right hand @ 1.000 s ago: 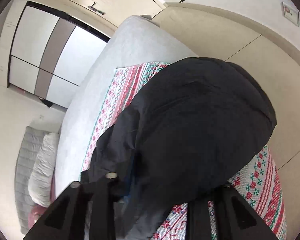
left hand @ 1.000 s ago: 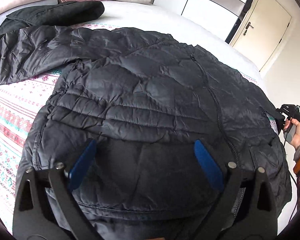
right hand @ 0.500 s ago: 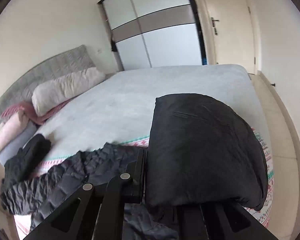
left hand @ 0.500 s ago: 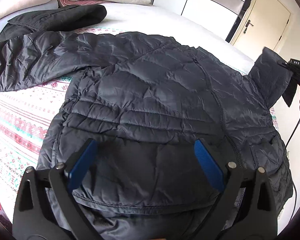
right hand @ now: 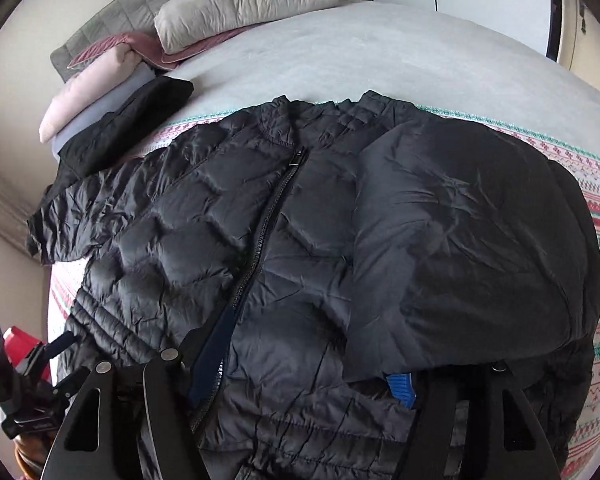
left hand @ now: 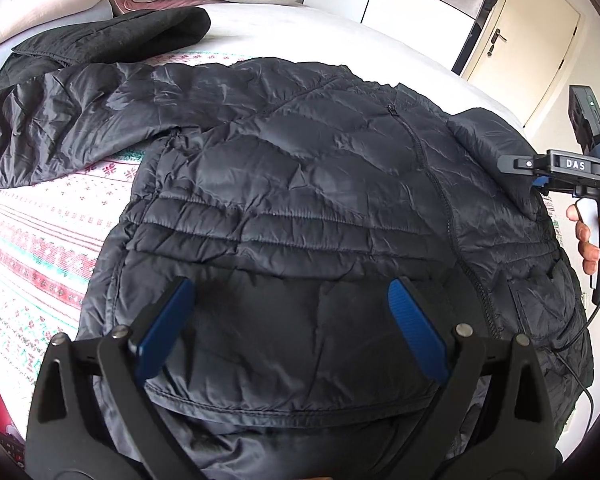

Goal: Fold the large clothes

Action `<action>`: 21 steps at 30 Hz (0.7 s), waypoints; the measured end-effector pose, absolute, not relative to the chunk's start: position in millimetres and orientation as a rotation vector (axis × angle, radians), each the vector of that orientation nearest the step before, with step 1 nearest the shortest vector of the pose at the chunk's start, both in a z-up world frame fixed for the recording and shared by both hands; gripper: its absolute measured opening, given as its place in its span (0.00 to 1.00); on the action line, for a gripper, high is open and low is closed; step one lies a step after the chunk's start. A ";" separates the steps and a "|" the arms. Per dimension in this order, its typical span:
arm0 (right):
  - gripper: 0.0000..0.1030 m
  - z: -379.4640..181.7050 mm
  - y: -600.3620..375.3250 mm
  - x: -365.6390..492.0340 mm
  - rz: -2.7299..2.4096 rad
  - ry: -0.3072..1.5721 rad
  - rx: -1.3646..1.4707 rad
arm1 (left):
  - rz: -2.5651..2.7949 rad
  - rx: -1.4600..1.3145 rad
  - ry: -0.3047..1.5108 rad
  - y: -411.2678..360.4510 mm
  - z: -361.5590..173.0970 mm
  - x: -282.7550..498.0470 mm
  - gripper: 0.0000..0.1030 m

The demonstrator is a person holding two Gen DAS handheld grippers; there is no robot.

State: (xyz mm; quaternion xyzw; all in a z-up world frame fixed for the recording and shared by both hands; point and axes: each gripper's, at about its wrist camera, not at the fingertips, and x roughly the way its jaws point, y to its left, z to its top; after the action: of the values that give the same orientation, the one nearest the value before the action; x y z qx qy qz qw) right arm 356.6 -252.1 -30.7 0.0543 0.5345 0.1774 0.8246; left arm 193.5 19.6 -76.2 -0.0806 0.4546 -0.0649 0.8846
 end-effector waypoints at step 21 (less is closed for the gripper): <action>0.75 -29.6 -404.9 365.3 -0.040 1.115 0.530 | -0.178 -0.159 0.930 4.1 -60.4 188.5 0.95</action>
State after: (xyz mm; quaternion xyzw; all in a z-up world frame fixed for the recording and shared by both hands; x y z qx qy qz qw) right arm 365.3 -404.9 -29.6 0.2483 0.5226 -0.0187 0.8154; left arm 188.5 4.1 -60.4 -0.0763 0.4475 -0.0855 0.8869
